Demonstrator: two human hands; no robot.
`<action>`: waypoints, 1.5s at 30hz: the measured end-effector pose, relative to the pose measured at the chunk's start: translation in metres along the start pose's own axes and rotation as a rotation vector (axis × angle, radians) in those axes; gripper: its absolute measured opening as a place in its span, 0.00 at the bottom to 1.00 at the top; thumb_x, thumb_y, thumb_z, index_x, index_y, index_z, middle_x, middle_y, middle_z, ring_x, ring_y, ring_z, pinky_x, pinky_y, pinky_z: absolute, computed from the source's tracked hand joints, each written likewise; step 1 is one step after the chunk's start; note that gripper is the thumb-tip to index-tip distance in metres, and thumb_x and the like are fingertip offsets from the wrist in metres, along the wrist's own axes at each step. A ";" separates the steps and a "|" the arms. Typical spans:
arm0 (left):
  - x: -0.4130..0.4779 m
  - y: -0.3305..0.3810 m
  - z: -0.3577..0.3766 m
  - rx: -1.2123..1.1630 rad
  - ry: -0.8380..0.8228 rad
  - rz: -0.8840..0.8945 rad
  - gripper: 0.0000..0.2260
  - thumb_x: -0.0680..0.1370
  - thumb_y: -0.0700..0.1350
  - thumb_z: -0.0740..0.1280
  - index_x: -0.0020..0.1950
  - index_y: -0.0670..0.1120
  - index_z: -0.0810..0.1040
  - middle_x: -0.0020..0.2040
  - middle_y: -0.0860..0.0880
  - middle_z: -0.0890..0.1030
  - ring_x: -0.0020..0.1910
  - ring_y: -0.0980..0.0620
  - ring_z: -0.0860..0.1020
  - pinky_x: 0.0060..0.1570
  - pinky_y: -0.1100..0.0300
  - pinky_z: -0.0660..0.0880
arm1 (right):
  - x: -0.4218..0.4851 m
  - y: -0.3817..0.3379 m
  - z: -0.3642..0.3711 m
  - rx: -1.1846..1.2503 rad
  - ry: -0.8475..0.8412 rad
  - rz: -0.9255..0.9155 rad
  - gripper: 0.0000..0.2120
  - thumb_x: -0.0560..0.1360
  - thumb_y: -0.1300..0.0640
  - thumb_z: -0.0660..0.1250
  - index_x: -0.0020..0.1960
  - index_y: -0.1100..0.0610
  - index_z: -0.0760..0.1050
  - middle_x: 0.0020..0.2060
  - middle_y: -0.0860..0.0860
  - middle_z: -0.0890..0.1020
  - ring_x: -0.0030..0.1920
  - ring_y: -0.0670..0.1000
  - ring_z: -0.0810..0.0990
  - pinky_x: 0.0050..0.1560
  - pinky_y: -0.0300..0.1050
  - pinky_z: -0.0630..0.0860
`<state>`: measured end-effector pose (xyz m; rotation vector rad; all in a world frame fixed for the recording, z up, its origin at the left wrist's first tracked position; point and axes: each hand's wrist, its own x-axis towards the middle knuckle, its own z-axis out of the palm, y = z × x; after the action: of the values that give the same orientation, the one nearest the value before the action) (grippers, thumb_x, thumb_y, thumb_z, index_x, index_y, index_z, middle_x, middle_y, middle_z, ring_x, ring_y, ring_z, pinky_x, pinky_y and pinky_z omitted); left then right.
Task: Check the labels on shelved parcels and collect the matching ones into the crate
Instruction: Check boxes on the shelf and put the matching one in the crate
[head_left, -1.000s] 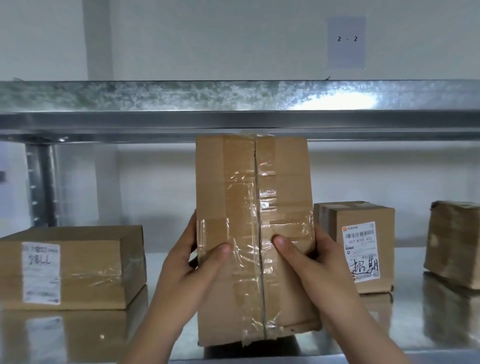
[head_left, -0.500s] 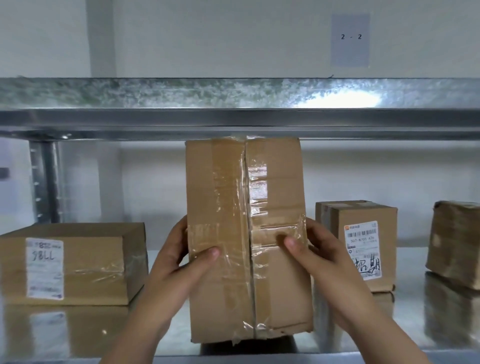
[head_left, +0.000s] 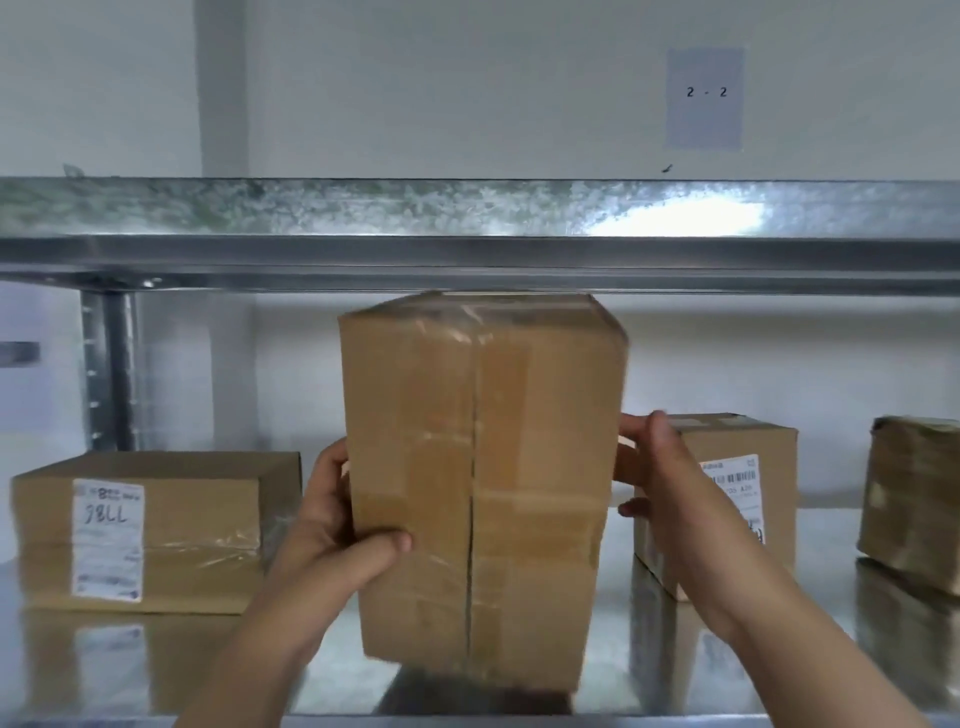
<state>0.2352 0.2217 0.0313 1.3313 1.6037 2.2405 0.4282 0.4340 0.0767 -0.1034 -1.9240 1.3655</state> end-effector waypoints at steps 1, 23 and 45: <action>0.002 0.002 0.000 0.078 -0.011 0.016 0.37 0.59 0.39 0.76 0.66 0.57 0.74 0.58 0.48 0.84 0.56 0.50 0.83 0.52 0.55 0.80 | 0.002 -0.003 -0.002 0.057 -0.015 0.018 0.48 0.58 0.11 0.56 0.68 0.36 0.78 0.63 0.43 0.85 0.67 0.50 0.81 0.62 0.55 0.73; -0.011 0.025 0.046 0.079 -0.077 -0.068 0.35 0.67 0.51 0.75 0.70 0.66 0.64 0.57 0.63 0.84 0.56 0.63 0.83 0.48 0.71 0.79 | -0.018 0.008 0.017 0.211 0.063 0.097 0.31 0.61 0.49 0.79 0.63 0.42 0.78 0.53 0.48 0.89 0.51 0.51 0.89 0.54 0.50 0.82; 0.004 0.030 0.026 -0.264 0.119 -0.300 0.34 0.76 0.71 0.53 0.52 0.49 0.90 0.53 0.41 0.88 0.52 0.43 0.87 0.64 0.42 0.76 | 0.014 -0.002 -0.009 0.248 0.000 0.194 0.39 0.73 0.25 0.52 0.66 0.51 0.82 0.60 0.60 0.86 0.65 0.61 0.83 0.61 0.57 0.79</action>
<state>0.2621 0.2289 0.0598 0.8461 1.3707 2.2785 0.4252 0.4466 0.0872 -0.1718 -1.7649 1.7219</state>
